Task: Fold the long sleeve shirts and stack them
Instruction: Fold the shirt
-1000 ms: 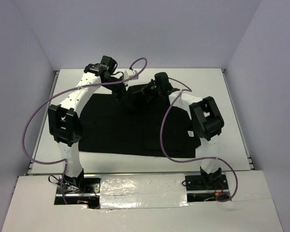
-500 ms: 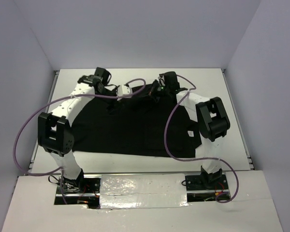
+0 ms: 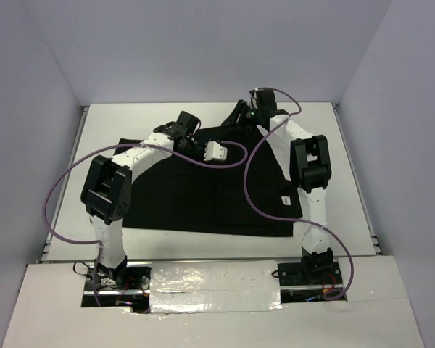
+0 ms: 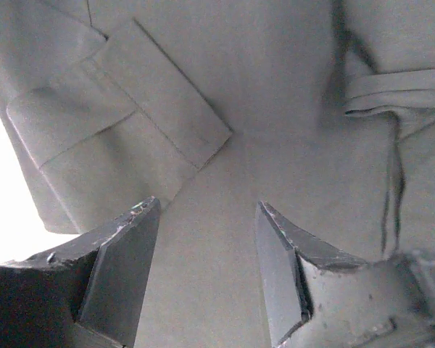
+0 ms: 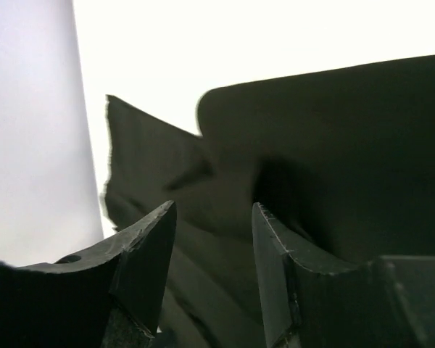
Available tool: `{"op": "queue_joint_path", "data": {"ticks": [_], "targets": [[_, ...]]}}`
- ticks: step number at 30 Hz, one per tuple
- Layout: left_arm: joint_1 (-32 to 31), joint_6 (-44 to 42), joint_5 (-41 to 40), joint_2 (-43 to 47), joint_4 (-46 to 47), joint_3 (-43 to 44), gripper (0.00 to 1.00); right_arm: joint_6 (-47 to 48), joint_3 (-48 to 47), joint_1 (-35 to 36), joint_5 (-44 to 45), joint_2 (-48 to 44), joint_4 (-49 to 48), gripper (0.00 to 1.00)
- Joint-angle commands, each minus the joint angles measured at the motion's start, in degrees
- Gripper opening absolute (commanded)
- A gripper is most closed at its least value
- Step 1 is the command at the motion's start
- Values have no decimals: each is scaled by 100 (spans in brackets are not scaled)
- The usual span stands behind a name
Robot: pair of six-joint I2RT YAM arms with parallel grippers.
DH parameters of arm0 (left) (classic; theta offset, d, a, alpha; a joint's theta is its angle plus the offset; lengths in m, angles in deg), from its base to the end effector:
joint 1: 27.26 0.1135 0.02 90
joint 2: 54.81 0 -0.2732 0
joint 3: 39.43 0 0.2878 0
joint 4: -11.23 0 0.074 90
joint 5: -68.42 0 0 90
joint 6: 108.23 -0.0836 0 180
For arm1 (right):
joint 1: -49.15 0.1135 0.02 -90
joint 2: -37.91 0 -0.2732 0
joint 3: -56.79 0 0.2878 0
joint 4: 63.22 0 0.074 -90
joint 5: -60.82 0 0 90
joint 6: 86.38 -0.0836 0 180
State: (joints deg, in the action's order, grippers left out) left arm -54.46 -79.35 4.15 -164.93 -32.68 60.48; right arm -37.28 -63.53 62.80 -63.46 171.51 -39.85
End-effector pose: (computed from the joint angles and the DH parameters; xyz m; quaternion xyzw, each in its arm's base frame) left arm 0.4145 -0.2538 0.1980 0.6954 0.6176 -0.1150 0.3490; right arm 0.5751 0.1881 0.1598 0.0726 0.8610 0.4307 0.2606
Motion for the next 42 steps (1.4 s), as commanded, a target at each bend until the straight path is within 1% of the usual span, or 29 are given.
{"op": "queue_joint_path", "data": {"ticks": [1,2,5,6,9,10,12,13,14,16,17,20,23,26,28,30,33,37,38,40,41,42], "targets": [[57,249,388,-210,322,212,68,986,-202,-81,-235,158,703,54],[66,372,414,-350,279,386,68,1266,-132,-125,-245,131,730,55],[118,513,546,-501,261,546,67,1742,211,-187,-176,-88,765,56],[127,609,555,-553,270,616,67,2118,255,-196,-123,-167,826,56],[224,655,608,-650,174,792,60,2507,326,-178,62,-212,1099,56],[250,263,582,-642,112,740,57,2526,361,-178,71,-203,1151,56],[233,-275,354,-572,181,548,54,2605,422,-152,62,-203,1178,56],[215,-599,49,-554,225,459,53,2614,449,-135,88,-194,1170,56],[172,-1177,-111,-519,287,293,52,2623,458,-117,132,-194,1161,56],[136,-1725,-401,-501,532,160,54,2623,449,-56,132,-194,1169,56],[119,-2102,-638,-484,681,47,56,2605,449,-38,98,-194,1152,56],[119,-2587,-920,-597,1122,36,60,2596,493,24,9,-212,1090,56],[145,-2991,-1096,-773,1122,124,62,2614,555,41,-17,-220,1073,56],[171,-3230,-1246,-826,1253,-24,66,2666,537,59,53,-212,1160,56],[171,-3152,-1290,-852,1386,-86,67,2833,537,94,149,-212,1274,56],[171,-2828,-1212,-975,1334,62,68,3078,589,155,176,-273,1336,56],[171,-2274,-1141,-1230,1079,545,68,3159,713,208,36,-308,1301,54],[233,-2010,-1045,-1283,1131,661,68,3255,546,314,360,-212,1511,53],[233,-1957,-1027,-1292,1131,687,68,3273,528,331,361,-203,1530,51],[233,-1860,-957,-1318,1044,792,68,3308,563,410,335,-229,1495,42],[241,-1755,-922,-1318,1043,810,68,3300,598,428,369,-299,1442,30],[242,-1728,-904,-1310,1043,827,68,3273,659,437,396,-326,1372,25]]}}
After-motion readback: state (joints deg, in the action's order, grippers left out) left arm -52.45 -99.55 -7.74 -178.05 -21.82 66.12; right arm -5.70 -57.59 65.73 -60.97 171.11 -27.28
